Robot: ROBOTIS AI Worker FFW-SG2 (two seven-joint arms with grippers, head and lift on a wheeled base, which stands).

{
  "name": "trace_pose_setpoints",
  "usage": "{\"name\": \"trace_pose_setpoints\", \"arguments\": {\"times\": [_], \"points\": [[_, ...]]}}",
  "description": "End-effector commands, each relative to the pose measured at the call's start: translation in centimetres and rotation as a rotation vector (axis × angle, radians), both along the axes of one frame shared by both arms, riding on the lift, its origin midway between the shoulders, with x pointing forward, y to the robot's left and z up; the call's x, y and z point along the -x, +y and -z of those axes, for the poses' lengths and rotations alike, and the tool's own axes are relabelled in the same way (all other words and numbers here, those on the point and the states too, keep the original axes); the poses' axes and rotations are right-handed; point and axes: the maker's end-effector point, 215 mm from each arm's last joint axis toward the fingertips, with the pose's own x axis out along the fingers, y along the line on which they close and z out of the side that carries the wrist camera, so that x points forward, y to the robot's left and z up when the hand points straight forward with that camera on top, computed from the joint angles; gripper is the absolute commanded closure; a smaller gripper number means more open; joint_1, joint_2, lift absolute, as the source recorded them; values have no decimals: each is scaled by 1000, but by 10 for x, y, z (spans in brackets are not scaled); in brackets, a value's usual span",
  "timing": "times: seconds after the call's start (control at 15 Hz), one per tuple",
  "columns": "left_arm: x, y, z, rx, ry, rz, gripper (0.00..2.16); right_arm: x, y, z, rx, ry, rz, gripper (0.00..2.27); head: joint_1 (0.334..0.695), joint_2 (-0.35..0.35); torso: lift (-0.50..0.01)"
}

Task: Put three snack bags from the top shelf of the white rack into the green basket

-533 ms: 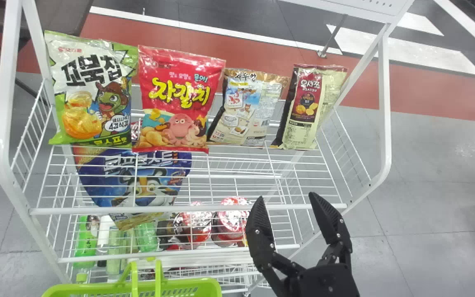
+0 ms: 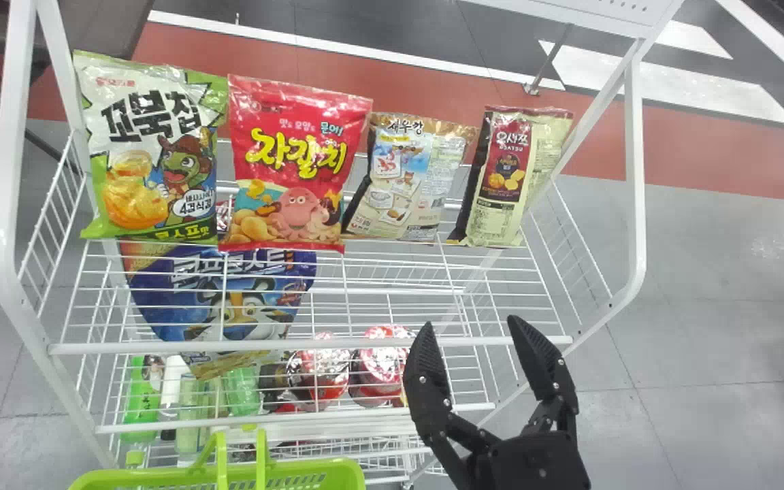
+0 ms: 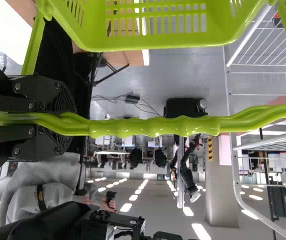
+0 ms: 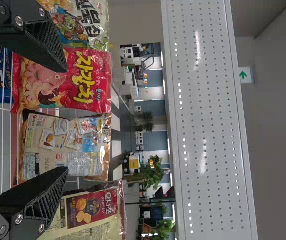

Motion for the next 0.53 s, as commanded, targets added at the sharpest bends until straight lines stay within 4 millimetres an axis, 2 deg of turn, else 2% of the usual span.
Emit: {"name": "trace_pose_setpoints", "arguments": {"times": [0.0, 0.2, 0.33, 0.47], "points": [[0, 0, 0, 0, -1, 1, 2148, -2, 0, 2, 2, 5, -1, 117, 695, -350, 0], [0, 2, -3, 9, -4, 4, 2148, -20, 7, 23, 14, 65, -14, 117, 695, -350, 0], [-1, 3, -4, 8, -7, 7, 2148, -39, 25, 29, 12, 103, -52, 117, 695, -350, 0], [-3, 3, -4, 4, -12, 9, 2148, -75, 55, 41, 14, 173, -111, 117, 695, -350, 0]]}}
